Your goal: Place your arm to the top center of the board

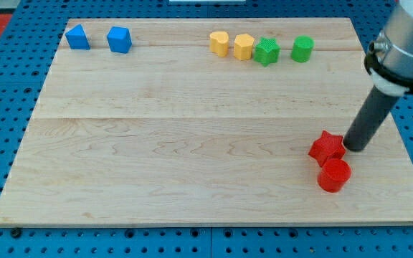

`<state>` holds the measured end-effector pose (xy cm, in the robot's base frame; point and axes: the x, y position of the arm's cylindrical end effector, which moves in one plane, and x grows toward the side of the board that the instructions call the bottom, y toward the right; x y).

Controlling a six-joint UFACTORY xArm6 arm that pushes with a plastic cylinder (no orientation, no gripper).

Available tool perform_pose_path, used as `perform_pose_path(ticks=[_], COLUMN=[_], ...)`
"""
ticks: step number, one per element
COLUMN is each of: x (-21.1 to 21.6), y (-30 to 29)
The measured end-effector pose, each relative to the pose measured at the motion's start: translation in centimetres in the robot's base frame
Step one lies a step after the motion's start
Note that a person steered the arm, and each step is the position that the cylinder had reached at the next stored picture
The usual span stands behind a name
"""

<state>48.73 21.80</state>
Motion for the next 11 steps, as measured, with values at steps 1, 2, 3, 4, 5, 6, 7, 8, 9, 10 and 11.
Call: perform_pose_path(ticks=[1,2,3,4,5,6,7,8,9,10,11], x=[-2.7,0.6,1.6,1.4,1.3,0.6,-3.1,-5.9,-6.0,-6.0,-6.4], y=[-0.1,-0.6,-0.8,-0.8,-0.8,-0.8,-0.9,-2.0,-3.7,-10.1,-17.0])
